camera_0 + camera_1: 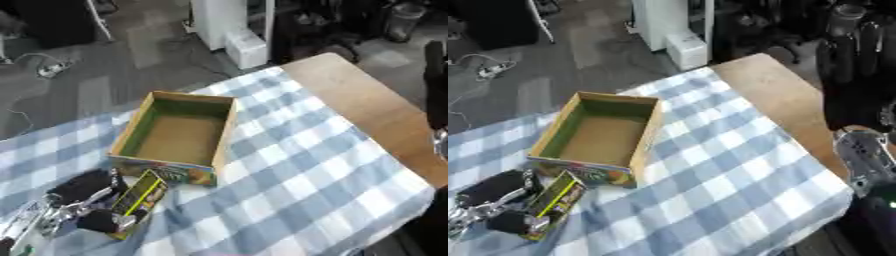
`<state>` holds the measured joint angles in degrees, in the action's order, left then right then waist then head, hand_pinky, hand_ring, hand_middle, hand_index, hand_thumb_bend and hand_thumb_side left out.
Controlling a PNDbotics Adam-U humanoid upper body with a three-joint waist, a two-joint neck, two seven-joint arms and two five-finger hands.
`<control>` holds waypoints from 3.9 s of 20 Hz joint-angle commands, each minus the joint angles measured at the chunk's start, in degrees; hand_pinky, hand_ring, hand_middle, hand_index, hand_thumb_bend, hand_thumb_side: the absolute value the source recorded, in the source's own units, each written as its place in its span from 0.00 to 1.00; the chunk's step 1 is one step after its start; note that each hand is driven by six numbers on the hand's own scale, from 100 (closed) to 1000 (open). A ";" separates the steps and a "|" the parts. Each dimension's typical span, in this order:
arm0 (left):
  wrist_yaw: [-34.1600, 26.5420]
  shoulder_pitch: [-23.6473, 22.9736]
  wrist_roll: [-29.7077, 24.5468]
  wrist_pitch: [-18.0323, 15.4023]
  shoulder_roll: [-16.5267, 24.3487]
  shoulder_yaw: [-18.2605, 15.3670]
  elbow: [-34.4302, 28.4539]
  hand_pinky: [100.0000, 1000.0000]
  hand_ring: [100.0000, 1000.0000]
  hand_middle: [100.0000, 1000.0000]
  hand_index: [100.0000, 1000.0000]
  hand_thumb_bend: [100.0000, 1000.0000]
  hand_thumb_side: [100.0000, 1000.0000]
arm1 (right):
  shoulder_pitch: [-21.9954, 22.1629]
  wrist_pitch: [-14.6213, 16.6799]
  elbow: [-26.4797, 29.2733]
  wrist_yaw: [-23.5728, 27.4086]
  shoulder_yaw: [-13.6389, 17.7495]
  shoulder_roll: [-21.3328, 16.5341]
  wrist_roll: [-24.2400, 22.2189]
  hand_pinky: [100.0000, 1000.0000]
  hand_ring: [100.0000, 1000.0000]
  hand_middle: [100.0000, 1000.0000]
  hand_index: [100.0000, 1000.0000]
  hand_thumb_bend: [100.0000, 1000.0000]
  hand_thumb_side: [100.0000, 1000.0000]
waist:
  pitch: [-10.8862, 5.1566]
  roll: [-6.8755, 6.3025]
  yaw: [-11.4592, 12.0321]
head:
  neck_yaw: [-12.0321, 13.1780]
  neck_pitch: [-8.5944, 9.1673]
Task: Pick up objects on the table and place them in the box.
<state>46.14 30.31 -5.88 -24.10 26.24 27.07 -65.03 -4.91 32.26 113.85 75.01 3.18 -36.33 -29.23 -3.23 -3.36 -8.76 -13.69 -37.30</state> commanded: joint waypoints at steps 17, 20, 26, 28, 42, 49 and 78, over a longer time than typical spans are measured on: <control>-7.35 4.86 -0.10 9.55 5.34 -6.09 -12.63 0.00 0.00 0.00 0.14 0.00 0.68 | -0.26 0.35 0.74 0.03 1.01 -1.50 1.56 0.26 0.20 0.17 0.36 0.00 0.85 | -0.63 0.48 0.29 | -0.54 0.01; -6.69 6.18 1.16 10.37 5.29 -7.18 -12.27 0.00 0.00 0.00 0.14 0.00 0.68 | -0.25 0.40 0.74 -0.02 1.05 -1.49 1.89 0.26 0.20 0.17 0.36 0.00 0.85 | -0.62 0.47 0.31 | -0.43 -0.05; -2.74 9.16 5.47 9.80 3.54 -7.90 -6.61 0.00 0.00 0.00 0.14 0.00 0.69 | -0.74 0.27 0.74 0.15 1.12 -1.45 2.91 0.26 0.20 0.17 0.36 0.00 0.85 | -0.50 0.39 -0.11 | 0.11 0.14; -1.08 10.36 7.29 8.98 2.60 -8.13 -3.86 0.00 0.00 0.00 0.14 0.00 0.69 | -1.02 0.13 0.74 0.25 1.22 -1.48 3.68 0.26 0.20 0.17 0.36 0.00 0.86 | -0.46 0.34 -0.37 | 0.31 0.34; 12.62 15.80 21.16 3.15 -3.86 -14.81 21.36 0.00 0.00 0.00 0.15 0.00 0.70 | -7.64 -6.35 0.74 0.08 1.13 -1.49 14.32 0.25 0.19 0.16 0.36 0.00 0.88 | 0.03 -0.78 -5.01 | 3.26 2.49; 18.41 16.49 24.49 3.61 -6.50 -17.65 29.87 0.07 0.35 0.43 0.65 0.09 0.93 | -10.75 -9.23 0.74 1.89 0.59 -1.08 14.55 0.25 0.19 0.16 0.36 0.00 0.88 | 0.44 -1.38 -6.79 | 5.70 4.22; -33.23 -7.41 36.63 7.70 -10.13 -16.06 -49.41 0.00 0.00 0.24 0.43 0.31 0.61 | 2.95 -0.29 0.74 -6.67 2.43 0.88 4.07 0.26 0.17 0.16 0.36 0.00 0.86 | 1.50 2.53 5.58 | -1.20 11.84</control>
<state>14.48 22.01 28.13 -15.10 16.08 10.99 -112.68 -1.78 31.44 113.85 68.98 5.40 -34.72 -23.95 -1.41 -0.96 -2.99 -14.46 -25.62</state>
